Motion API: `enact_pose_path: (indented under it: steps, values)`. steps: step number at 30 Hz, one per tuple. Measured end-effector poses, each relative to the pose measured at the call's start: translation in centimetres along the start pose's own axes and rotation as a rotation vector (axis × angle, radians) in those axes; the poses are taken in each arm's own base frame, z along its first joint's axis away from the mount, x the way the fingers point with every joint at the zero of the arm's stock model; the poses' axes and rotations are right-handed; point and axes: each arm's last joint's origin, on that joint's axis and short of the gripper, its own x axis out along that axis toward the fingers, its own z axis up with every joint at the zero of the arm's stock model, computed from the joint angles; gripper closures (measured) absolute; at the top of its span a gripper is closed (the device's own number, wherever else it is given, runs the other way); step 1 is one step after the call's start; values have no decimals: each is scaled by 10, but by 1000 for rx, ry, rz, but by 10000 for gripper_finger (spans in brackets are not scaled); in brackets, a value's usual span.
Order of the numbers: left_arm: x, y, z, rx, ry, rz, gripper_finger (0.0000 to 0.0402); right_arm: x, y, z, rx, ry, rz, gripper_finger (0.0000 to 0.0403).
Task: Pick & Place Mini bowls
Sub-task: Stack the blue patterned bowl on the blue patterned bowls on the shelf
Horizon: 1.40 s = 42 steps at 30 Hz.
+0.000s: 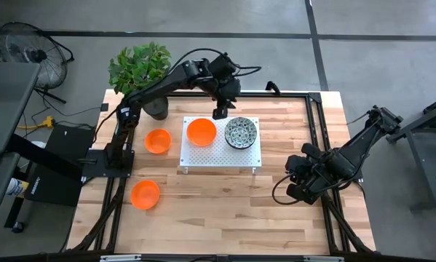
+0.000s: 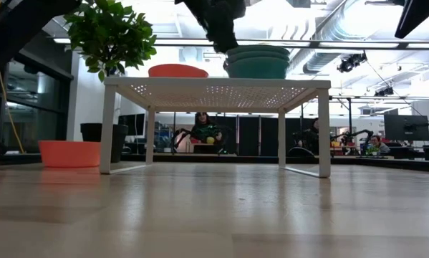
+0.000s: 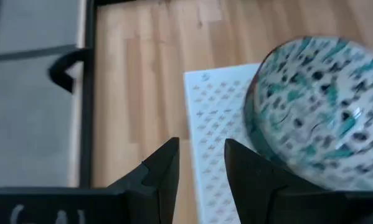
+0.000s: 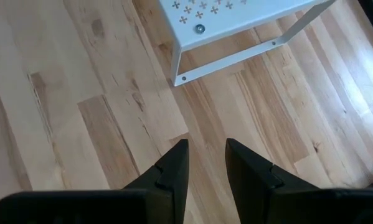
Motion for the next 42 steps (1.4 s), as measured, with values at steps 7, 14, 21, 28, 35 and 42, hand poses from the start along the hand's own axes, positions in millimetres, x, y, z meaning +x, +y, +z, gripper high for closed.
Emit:
enact_pose_path:
  steps: [7,14,21,28,35,42]
  values:
    - [-11,-5,0,178,32,34,277,0,-1,1,-1,-49,-28,309]
    - [-23,-14,8,333,-36,23,277,0,-4,2,25,-111,-82,309]
    - [-37,-20,11,424,-128,-66,277,29,-7,-22,79,-121,-180,309]
    - [-52,-29,9,491,-155,-132,277,49,-11,-45,153,-223,-150,309]
    - [-51,-33,10,535,-252,-242,277,50,-33,-57,239,-387,-36,309]
    - [-16,-30,-1,531,-266,-292,277,51,-52,-66,315,-439,86,309]
